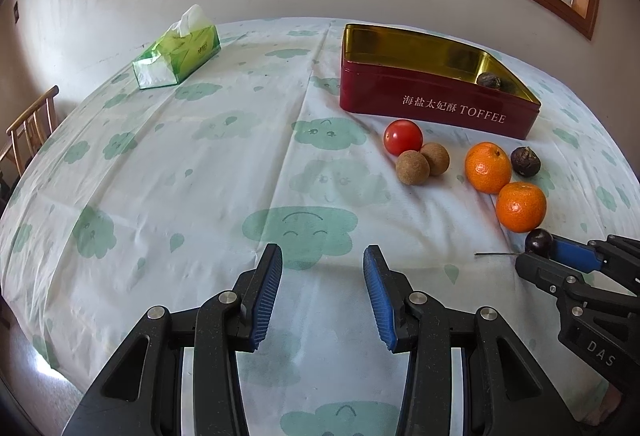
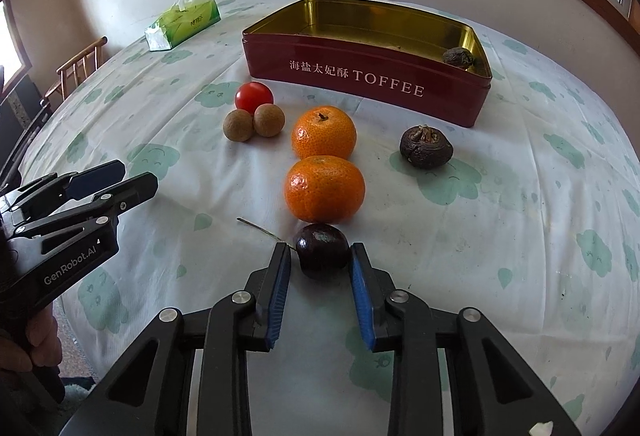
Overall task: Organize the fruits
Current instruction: 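Close the right tool on the dark mangosteen while the left tool grasps two longans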
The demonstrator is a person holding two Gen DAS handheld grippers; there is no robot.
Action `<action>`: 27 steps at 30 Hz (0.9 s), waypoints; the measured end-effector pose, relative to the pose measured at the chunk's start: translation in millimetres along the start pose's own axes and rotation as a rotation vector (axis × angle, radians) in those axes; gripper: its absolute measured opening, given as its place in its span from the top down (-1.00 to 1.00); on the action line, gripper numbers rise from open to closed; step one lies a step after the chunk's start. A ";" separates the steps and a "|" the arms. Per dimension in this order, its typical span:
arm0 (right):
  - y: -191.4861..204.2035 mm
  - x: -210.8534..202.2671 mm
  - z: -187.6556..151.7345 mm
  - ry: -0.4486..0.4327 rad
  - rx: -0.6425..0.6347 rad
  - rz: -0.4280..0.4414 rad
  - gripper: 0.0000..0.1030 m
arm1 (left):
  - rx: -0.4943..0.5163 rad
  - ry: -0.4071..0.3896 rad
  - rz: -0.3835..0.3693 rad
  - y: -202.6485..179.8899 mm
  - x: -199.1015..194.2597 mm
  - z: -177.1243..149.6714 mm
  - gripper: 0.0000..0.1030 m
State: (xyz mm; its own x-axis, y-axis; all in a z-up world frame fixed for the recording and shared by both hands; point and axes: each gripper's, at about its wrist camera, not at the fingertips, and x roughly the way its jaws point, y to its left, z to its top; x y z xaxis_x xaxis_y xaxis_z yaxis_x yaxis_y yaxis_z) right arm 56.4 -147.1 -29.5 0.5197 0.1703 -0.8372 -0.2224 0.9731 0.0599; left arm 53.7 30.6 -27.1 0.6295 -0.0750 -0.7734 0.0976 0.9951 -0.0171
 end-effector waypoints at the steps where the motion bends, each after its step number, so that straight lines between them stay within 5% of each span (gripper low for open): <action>1: -0.5 -0.6 -0.6 -0.001 0.001 0.000 0.51 | -0.001 0.000 0.000 0.0 0.1 0.0 0.15; 27: -74.0 -12.0 -6.9 -0.042 0.192 -0.089 0.55 | 0.006 0.000 -0.046 -20.1 14.8 7.7 0.15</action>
State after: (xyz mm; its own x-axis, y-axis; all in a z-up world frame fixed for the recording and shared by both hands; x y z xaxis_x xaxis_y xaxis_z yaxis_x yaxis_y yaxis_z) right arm 60.9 -222.2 -27.6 0.5651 0.0853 -0.8206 -0.0156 0.9956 0.0928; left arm 67.0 9.0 -33.4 0.6242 -0.1205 -0.7719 0.1308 0.9902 -0.0488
